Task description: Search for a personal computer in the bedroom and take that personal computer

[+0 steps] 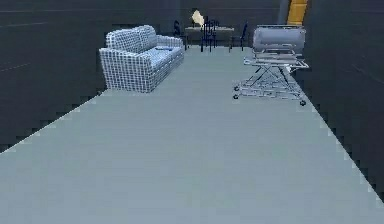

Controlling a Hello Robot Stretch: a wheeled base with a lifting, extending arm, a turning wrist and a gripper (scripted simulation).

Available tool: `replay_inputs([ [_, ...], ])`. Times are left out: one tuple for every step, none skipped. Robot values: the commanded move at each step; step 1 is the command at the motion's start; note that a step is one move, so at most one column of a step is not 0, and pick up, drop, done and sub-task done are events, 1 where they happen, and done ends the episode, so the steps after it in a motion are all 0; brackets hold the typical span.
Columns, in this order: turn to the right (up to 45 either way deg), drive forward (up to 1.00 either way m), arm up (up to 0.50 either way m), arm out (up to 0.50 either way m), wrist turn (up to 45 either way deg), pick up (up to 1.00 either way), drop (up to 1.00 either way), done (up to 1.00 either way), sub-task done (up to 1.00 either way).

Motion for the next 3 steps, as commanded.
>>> replay_inputs([
  [0.0,1.0,0.0,0.0,0.0,0.0,0.0,0.0,0.0],
  [0.0,1.0,0.0,0.0,0.0,0.0,0.0,0.0,0.0],
  [3.0,0.0,0.0,0.0,0.0,0.0,0.0,0.0,0.0],
])
